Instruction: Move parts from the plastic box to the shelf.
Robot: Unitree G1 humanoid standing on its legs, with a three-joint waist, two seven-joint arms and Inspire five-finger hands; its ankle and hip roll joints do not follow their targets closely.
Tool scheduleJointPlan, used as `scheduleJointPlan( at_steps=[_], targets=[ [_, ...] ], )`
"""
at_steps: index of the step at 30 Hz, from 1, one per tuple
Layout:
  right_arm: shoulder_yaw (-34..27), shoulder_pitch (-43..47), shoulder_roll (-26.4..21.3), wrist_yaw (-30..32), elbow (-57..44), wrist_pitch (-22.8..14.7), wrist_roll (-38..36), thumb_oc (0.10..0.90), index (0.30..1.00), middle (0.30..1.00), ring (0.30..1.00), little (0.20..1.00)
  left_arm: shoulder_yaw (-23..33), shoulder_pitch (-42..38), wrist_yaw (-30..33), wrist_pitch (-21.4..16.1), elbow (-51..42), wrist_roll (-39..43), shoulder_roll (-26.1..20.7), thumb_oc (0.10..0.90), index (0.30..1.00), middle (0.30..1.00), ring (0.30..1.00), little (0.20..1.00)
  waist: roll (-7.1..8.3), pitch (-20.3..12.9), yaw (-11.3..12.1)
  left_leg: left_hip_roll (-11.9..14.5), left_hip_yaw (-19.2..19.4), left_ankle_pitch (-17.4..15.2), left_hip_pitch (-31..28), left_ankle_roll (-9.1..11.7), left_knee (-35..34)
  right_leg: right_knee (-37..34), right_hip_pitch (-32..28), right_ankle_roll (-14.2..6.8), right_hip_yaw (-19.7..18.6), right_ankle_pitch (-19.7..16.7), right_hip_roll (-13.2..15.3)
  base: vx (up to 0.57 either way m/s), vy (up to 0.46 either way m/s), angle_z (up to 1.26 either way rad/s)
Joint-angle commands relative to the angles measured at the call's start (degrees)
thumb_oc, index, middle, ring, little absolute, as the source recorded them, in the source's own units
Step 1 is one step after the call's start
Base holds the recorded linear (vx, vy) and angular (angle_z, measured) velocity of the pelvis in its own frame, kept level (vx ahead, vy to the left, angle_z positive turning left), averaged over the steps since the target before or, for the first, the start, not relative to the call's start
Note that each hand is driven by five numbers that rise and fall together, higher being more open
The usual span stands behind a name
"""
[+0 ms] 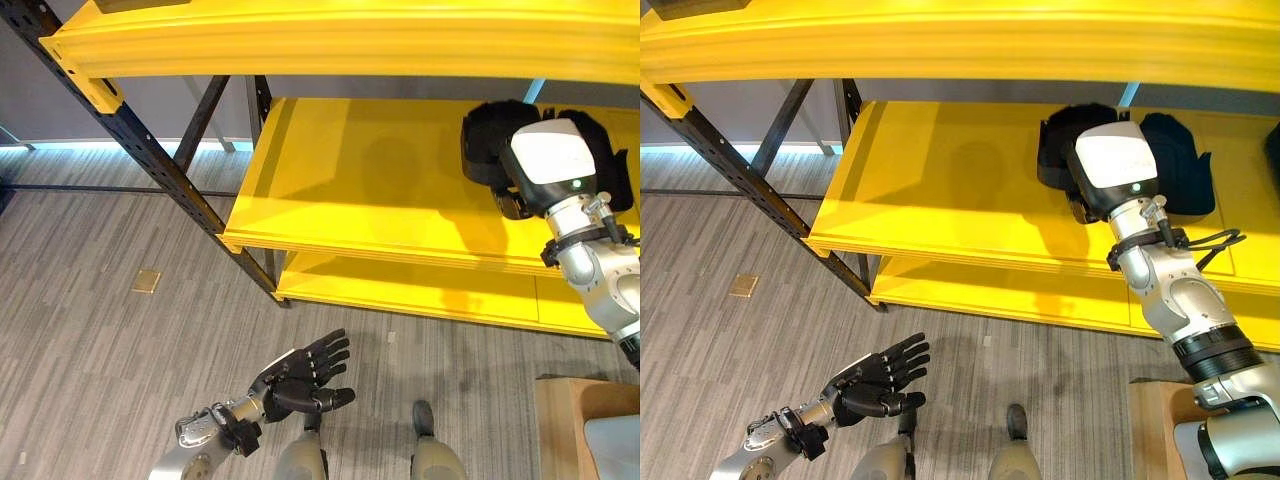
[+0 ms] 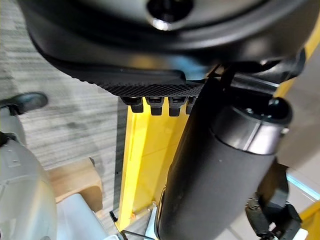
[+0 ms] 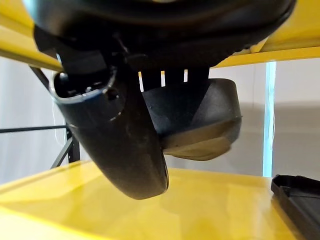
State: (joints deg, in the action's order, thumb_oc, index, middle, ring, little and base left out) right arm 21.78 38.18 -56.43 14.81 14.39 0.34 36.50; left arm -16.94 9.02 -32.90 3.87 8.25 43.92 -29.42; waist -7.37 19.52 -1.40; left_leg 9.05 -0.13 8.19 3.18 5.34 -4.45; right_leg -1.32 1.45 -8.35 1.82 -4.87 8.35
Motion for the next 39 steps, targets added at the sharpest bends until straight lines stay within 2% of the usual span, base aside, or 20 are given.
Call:
scheduleJointPlan(
  at_steps=[1,3,7,11,18,25,30,39],
  targets=[
    [0.8,15.4,-2.9,4.5,0.3,-0.7,-1.4,0.4,0.3,0.3,0.3,0.3,-1.2,-2.2,-0.4,-2.9,-6.9,2.9,-1.7,0.9,1.0,1.0,1.0,1.0,3.05,-2.2,1.9,2.0,1.7,-9.1,-3.4,0.9,5.7,12.7,7.7,1.6,0.0,7.3,2.6,-0.03,0.059,-0.02],
    [2.6,18.3,-2.9,4.5,0.8,-1.1,-1.3,0.4,0.3,0.3,0.3,0.3,-1.8,-3.3,0.4,-3.4,-7.1,3.7,-1.8,0.9,1.0,1.0,1.0,1.0,1.88,-0.9,1.8,1.1,1.4,-9.3,-2.2,0.7,6.2,13.6,9.3,1.7,-0.7,7.7,2.8,-0.04,0.053,0.01],
    [3.9,20.1,-2.6,4.7,0.0,-1.6,0.0,0.4,0.3,0.3,0.3,0.3,-2.2,-3.8,1.7,-3.5,-7.8,4.7,-1.7,0.9,1.0,1.0,1.0,1.0,0.69,0.3,1.5,0.2,1.3,-9.6,-1.1,0.5,6.7,14.5,10.5,1.7,-1.7,8.0,3.0,-0.02,0.052,0.0],
    [5.3,22.0,-1.7,2.2,-3.0,2.6,1.0,0.4,0.3,0.3,0.3,0.3,-2.1,-4.1,2.6,-3.0,-9.7,5.4,-1.9,0.9,1.0,1.0,1.0,1.0,-0.24,1.5,1.4,-0.5,1.4,-9.8,-0.1,0.2,6.7,14.7,11.7,1.5,-2.3,8.0,3.5,-0.01,0.037,0.04],
    [7.4,24.2,-0.8,0.8,-1.9,6.0,1.4,0.4,0.3,0.3,0.3,0.3,-1.8,-3.8,4.6,-2.5,-11.8,5.5,-2.1,0.9,1.0,1.0,1.0,1.0,-0.64,2.8,2.1,-1.4,1.0,-10.3,2.1,-0.3,8.2,15.5,13.1,1.4,-2.4,8.2,4.1,-0.01,0.009,0.04],
    [10.6,27.8,2.3,-1.6,1.6,11.2,4.2,0.4,0.3,0.3,0.3,0.3,-0.9,-4.5,6.0,-2.3,-13.5,5.5,-2.2,0.9,1.0,1.0,1.0,1.0,-1.2,5.0,3.3,-2.5,0.4,-10.8,5.9,-1.0,10.3,16.4,15.5,1.3,-3.0,8.1,4.8,-0.03,0.007,0.0],
    [11.6,28.7,2.4,-0.9,4.6,14.6,4.3,0.4,0.3,0.3,0.3,0.3,0.1,-4.7,6.3,-1.3,-14.6,5.4,-2.1,0.9,1.0,1.0,1.0,1.0,-1.32,5.9,4.1,-3.1,0.1,-10.9,7.8,-1.4,11.1,16.4,16.3,1.3,-2.8,8.2,5.2,0.0,0.0,0.0],
    [12.7,30.0,1.8,2.1,12.6,15.0,2.4,0.4,0.3,0.3,0.3,0.3,1.0,-5.2,5.6,0.0,-15.5,4.9,-2.1,0.9,1.0,1.0,1.0,1.0,-1.04,6.9,5.1,-3.2,-0.2,-10.9,9.7,-1.5,12.1,16.1,16.7,1.4,-2.0,7.9,5.5,-0.01,-0.022,0.02]
  ],
)
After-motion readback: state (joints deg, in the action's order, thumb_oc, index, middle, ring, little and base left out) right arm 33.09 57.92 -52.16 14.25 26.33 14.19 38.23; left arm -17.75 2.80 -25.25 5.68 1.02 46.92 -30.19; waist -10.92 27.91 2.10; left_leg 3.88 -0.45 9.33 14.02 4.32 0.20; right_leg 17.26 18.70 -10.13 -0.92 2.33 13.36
